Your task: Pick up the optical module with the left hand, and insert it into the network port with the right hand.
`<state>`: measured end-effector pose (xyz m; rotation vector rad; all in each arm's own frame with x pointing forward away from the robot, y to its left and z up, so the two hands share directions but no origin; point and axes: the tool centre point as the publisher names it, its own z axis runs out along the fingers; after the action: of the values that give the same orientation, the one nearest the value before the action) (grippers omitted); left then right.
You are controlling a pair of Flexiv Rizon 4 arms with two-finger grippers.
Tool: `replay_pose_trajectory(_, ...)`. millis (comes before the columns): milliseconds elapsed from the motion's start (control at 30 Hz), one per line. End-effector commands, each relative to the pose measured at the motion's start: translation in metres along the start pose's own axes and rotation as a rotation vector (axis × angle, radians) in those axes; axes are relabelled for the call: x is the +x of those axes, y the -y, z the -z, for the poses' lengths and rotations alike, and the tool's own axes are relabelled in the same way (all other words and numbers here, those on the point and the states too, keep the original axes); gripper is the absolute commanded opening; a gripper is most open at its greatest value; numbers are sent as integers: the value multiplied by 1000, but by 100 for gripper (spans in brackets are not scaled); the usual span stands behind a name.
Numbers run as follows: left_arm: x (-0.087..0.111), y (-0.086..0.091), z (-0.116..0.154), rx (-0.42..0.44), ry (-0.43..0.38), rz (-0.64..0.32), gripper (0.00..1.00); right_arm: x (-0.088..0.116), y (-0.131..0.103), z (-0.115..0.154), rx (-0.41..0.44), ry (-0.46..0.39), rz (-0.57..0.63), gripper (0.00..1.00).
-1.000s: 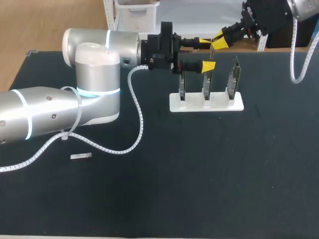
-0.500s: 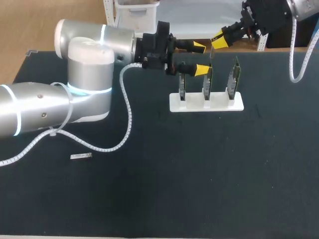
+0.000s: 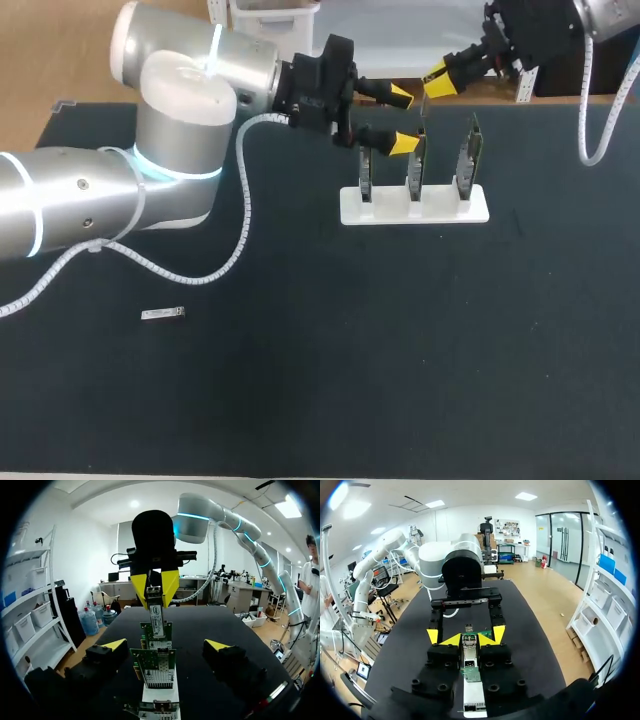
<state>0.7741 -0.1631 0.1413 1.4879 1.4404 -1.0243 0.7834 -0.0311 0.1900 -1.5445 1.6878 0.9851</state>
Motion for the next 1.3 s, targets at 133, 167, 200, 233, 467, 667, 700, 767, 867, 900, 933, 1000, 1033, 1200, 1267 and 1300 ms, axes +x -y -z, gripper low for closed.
replay_pose_trajectory(133,1,4,0,-7,-81,-3,100,0,2,1,-3,-1,1,0)
replay_pose_trajectory(167,2,4,0,-8,-86,-3,100,0,2,1,-4,-1,2,0)
replay_pose_trajectory(200,3,5,1,-9,-100,-6,100,0,2,0,-5,-2,4,0)
replay_pose_trajectory(233,3,5,1,-11,-119,-11,100,0,2,0,-5,-2,5,0)
replay_pose_trajectory(467,12,6,4,1,-172,-5,100,0,1,-1,-6,-1,7,0)
replay_pose_trajectory(667,15,6,4,18,-198,5,100,0,0,0,-2,-2,6,0)
replay_pose_trajectory(700,15,7,3,30,-184,19,100,0,0,0,-2,-3,6,0)
replay_pose_trajectory(767,17,6,4,25,-191,31,100,0,0,0,-2,-3,7,0)
replay_pose_trajectory(867,18,5,3,20,-210,42,100,0,0,0,-2,-3,7,0)
replay_pose_trajectory(900,18,5,3,18,-216,44,100,0,-1,1,-2,-3,8,0)
replay_pose_trajectory(933,19,5,2,19,-224,45,100,0,-1,1,-2,-3,8,0)
replay_pose_trajectory(1000,20,5,2,14,-241,46,100,0,-1,1,-2,-2,8,0)
replay_pose_trajectory(1033,21,5,2,14,-244,51,100,0,-1,1,-2,-3,8,0)
replay_pose_trajectory(1200,22,6,3,12,-246,55,100,0,-1,1,-3,-2,7,0)
replay_pose_trajectory(1267,23,7,4,9,-245,56,100,0,-1,0,-3,-2,8,0)
replay_pose_trajectory(1300,23,7,4,8,-245,57,100,0,-1,0,-3,-2,8,0)
